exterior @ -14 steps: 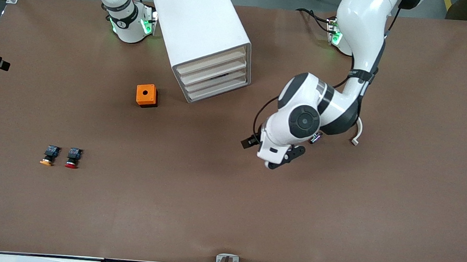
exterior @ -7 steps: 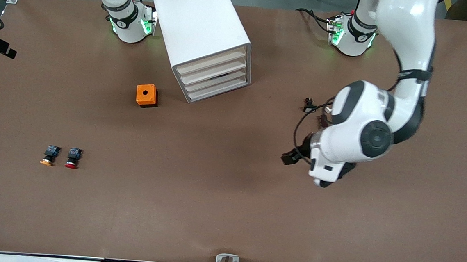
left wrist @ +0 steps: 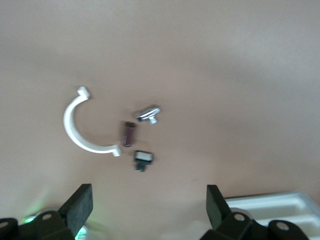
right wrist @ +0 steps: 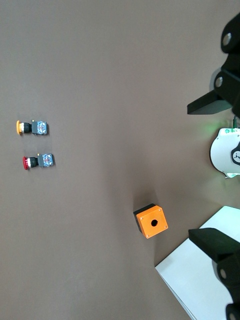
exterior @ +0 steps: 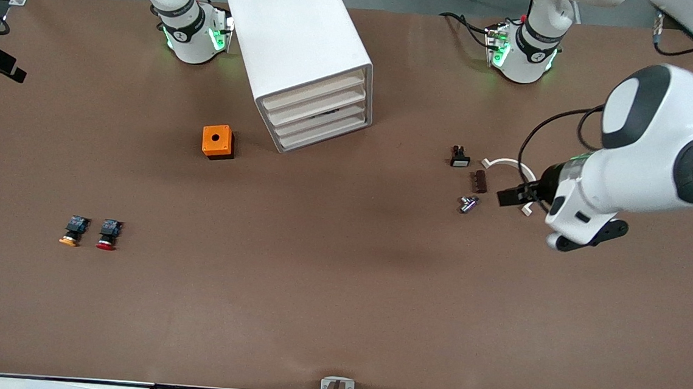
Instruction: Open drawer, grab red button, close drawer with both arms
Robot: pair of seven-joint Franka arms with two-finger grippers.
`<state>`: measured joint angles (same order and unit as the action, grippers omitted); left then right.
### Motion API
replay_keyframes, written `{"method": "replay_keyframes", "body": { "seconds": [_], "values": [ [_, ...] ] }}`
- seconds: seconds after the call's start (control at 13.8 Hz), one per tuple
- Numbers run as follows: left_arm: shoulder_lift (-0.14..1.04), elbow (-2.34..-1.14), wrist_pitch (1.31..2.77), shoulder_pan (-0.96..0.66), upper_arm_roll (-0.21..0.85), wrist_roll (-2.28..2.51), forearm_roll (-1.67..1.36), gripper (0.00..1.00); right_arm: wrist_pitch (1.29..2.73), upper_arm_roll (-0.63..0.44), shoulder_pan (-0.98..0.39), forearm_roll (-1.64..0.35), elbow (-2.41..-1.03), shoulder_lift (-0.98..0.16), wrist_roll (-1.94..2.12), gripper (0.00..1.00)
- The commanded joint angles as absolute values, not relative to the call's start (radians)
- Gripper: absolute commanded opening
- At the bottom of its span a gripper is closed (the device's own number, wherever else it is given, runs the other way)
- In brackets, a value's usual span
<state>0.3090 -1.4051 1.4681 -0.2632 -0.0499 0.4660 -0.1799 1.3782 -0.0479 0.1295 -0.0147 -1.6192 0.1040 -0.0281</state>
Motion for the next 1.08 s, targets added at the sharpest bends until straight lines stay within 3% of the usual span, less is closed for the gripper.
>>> {"method": "replay_keyframes", "body": {
  "seconds": [0.0,0.22,0.51,0.72,1.01],
  "values": [
    [0.07,-1.67,1.494,-0.189,-0.04,0.286,-0.137,1.0,1.391,-0.044,0.127,-0.008,-1.629,0.118,0.004,1.0],
    [-0.062,-1.81,1.523,-0.091,-0.04,0.115,-0.137,1.0,1.382,-0.046,0.135,0.002,-1.6,0.112,0.006,1.0],
    [-0.218,-2.018,1.701,-0.057,-0.035,0.066,-0.115,1.0,1.378,-0.048,0.155,-0.009,-1.614,0.126,0.008,1.0],
    [-0.212,-1.982,1.724,-0.06,-0.005,0.066,-0.012,1.0,1.385,-0.041,0.147,-0.011,-1.618,0.132,0.008,1.0],
    [-0.086,-1.756,1.717,-0.057,-0.005,0.083,-0.014,1.0,1.394,-0.037,0.109,-0.012,-1.618,0.135,0.008,1.0]
  ]
}}
